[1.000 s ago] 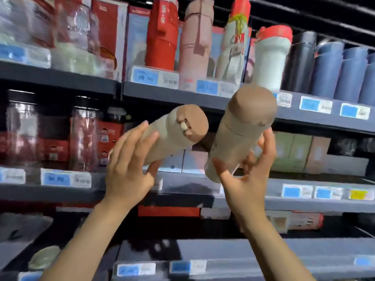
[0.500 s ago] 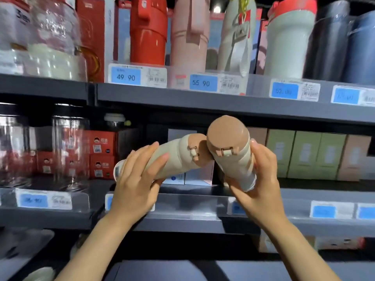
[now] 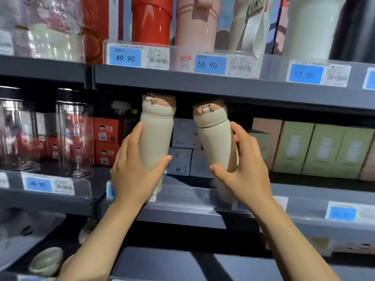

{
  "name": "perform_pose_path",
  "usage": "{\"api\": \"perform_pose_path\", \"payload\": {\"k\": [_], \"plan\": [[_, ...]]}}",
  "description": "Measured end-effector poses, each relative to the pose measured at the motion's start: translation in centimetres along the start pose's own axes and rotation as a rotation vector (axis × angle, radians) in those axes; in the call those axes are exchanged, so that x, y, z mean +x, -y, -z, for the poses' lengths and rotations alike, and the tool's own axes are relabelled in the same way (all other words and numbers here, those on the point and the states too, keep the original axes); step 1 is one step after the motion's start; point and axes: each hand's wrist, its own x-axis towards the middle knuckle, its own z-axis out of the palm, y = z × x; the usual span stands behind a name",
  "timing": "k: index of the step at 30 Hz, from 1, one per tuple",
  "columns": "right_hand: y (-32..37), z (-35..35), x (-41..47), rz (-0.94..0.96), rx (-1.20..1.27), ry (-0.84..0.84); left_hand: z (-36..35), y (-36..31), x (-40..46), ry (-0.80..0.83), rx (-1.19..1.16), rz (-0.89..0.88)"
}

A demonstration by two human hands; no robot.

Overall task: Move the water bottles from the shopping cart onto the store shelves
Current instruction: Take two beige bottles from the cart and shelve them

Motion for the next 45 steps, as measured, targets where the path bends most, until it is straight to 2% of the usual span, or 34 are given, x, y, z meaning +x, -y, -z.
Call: {"api": "perform_pose_path", "payload": {"k": [7,11,24,33,42,45], "plan": [[3.0,-4.3,0.9,-0.127,0.256,-0.026,0.6,0.6,0.3,-0.043,0.035,0.07],[3.8,-6.0,0.9,-0.146,0.28,-0.08,1.0,1.0,0.6,-0.07,0.033,0.115],[4.0,-8.6,0.4,-0.141,0.097,-0.155,0.6,1.8,0.9,0.005,0.08,0.096],[4.2,-9.1,0.2,-0.071,-0.045,-0.23,0.5,2.1,0.8,0.018,0.095,0.095],[3.9,-9.2,-0.3,-0.025,-0.086,-0.253,0.3,3.1,0.6,-0.03,0.084,-0.045],[3.9,-9.2,-0.7,0.002,-0.121,-0.287,0.3,3.2,0.5,-0.071,0.119,-0.163]]}}
